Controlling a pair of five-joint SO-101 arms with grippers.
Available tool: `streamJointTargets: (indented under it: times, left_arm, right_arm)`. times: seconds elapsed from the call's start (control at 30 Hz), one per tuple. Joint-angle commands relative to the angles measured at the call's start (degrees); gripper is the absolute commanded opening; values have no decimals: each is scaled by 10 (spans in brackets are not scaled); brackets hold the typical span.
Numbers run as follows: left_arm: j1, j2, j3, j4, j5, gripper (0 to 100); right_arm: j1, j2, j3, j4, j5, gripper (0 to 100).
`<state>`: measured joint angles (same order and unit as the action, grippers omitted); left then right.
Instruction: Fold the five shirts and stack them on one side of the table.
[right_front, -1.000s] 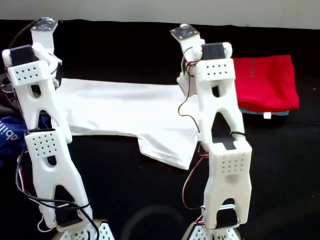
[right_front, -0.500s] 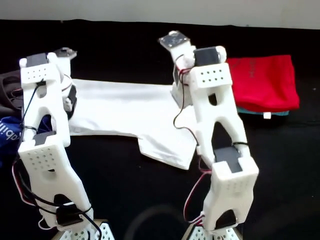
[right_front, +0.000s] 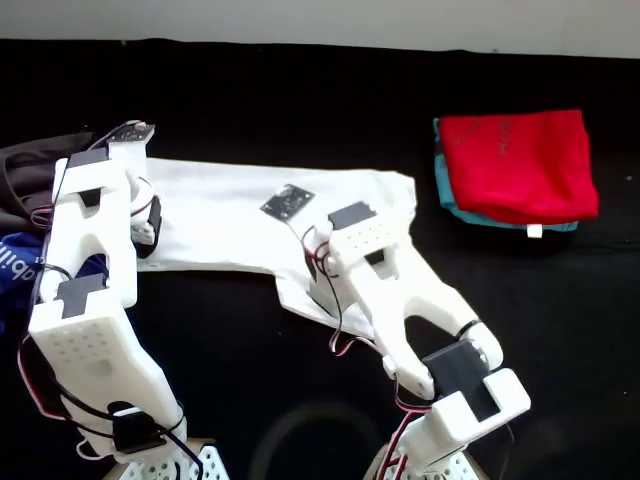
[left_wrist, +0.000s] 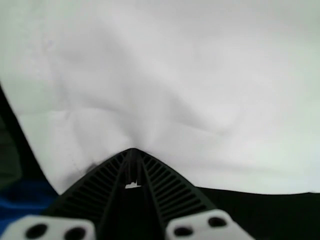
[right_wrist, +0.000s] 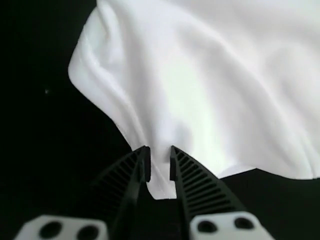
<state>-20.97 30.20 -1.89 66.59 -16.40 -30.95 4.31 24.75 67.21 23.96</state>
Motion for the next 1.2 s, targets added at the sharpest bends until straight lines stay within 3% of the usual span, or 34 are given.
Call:
streamJointTargets:
  times: [0.0,0.33,0.5,0.73,1.17]
  left_arm:
    - [11,0,3,-19,5,13]
    - [11,0,4,-19,5,13]
    - [11,0,5,-19,5,13]
    - [11,0,5,-19,5,13]
    - [15,0,6,-18,5,13]
  right_arm:
    - [29,15,17,-35,5,77]
    - [28,-68,16,23,6,80]
    - [-25,-105,17,63,6,83]
    - [-120,-54,17,75,6,239]
    - [-45,101,-44,16,38,252]
